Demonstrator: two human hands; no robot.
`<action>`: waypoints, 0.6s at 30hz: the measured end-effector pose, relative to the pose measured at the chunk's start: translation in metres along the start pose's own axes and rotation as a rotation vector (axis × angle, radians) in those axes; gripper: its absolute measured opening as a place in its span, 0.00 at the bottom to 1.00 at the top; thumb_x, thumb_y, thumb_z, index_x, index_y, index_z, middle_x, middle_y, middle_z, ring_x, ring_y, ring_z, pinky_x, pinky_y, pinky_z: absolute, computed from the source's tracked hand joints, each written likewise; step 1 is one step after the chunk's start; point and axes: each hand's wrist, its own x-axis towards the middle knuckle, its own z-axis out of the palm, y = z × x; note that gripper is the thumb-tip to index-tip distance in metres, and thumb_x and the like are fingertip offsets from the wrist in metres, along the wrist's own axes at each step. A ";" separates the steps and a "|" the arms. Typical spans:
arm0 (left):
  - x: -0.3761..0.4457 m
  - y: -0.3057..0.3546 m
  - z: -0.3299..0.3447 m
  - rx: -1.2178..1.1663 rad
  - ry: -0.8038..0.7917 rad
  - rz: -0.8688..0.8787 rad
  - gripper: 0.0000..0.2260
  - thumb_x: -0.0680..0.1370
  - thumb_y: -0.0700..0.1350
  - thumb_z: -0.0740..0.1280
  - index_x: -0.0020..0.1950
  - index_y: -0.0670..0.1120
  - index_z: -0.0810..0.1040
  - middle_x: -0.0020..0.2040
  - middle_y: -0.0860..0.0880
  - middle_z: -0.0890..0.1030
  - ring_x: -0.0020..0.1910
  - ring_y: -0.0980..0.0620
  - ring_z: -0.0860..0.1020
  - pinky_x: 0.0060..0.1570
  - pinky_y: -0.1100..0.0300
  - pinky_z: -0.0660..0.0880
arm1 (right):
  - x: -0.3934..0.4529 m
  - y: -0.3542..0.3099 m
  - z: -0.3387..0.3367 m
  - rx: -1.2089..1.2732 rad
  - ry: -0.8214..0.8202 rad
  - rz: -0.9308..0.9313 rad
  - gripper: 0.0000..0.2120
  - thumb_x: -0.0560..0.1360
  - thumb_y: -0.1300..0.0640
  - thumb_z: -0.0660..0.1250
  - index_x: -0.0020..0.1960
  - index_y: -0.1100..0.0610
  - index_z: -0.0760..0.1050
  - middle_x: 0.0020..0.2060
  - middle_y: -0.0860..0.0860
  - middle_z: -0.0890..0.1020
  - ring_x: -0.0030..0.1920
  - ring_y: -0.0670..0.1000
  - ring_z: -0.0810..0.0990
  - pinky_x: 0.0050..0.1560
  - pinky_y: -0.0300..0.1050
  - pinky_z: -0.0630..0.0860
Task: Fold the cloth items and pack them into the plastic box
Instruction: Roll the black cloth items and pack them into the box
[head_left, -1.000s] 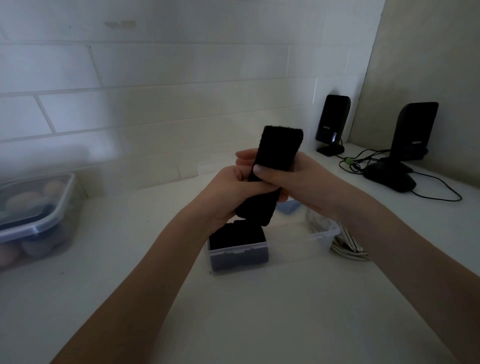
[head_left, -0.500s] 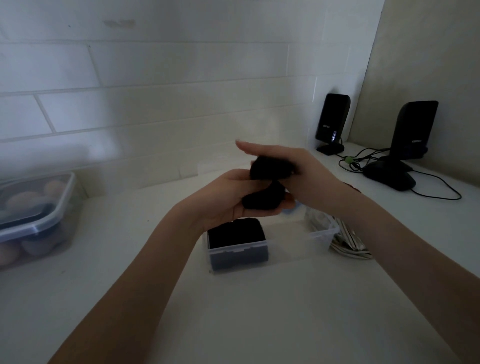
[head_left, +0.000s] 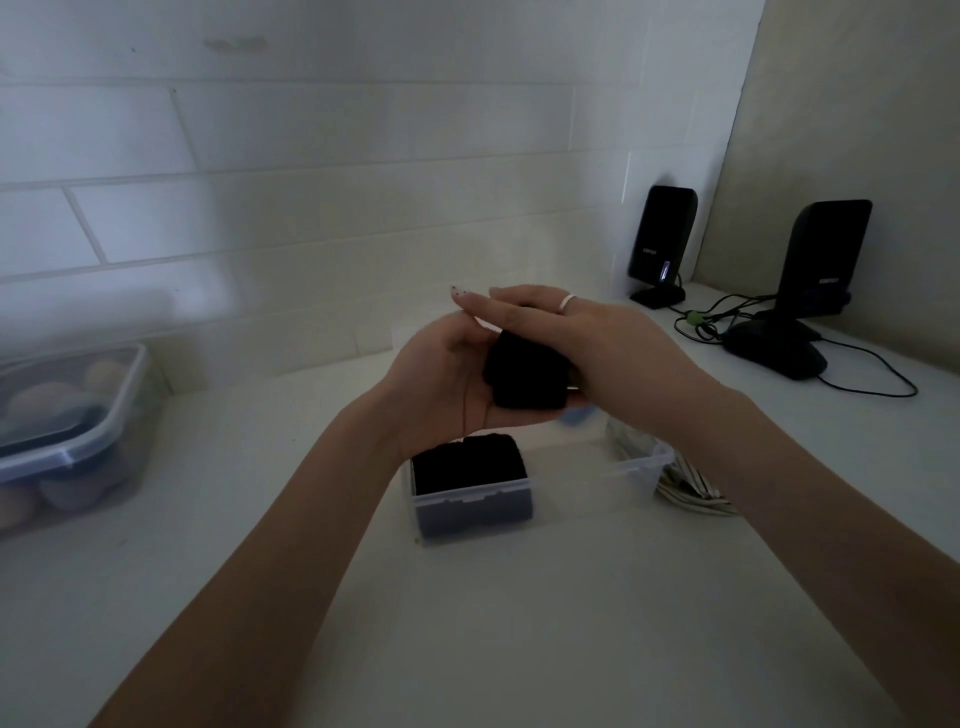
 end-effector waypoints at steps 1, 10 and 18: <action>0.000 0.000 -0.001 -0.009 -0.027 0.002 0.17 0.79 0.47 0.51 0.58 0.42 0.75 0.48 0.41 0.85 0.47 0.38 0.83 0.44 0.48 0.82 | 0.000 0.000 -0.001 -0.005 0.016 -0.009 0.40 0.74 0.60 0.63 0.70 0.27 0.47 0.71 0.40 0.65 0.61 0.47 0.75 0.54 0.45 0.77; 0.003 -0.004 -0.007 0.233 -0.051 0.022 0.15 0.75 0.48 0.66 0.58 0.42 0.76 0.53 0.44 0.83 0.53 0.43 0.82 0.51 0.51 0.80 | 0.003 0.004 0.005 -0.226 0.019 -0.005 0.38 0.74 0.60 0.61 0.72 0.32 0.46 0.66 0.46 0.72 0.45 0.53 0.80 0.30 0.42 0.67; 0.005 -0.008 -0.007 0.352 -0.010 0.072 0.13 0.75 0.38 0.65 0.60 0.39 0.74 0.49 0.42 0.84 0.49 0.47 0.83 0.49 0.57 0.80 | 0.006 0.026 0.006 0.536 -0.131 0.200 0.30 0.74 0.70 0.59 0.68 0.42 0.66 0.48 0.47 0.80 0.46 0.46 0.80 0.45 0.34 0.76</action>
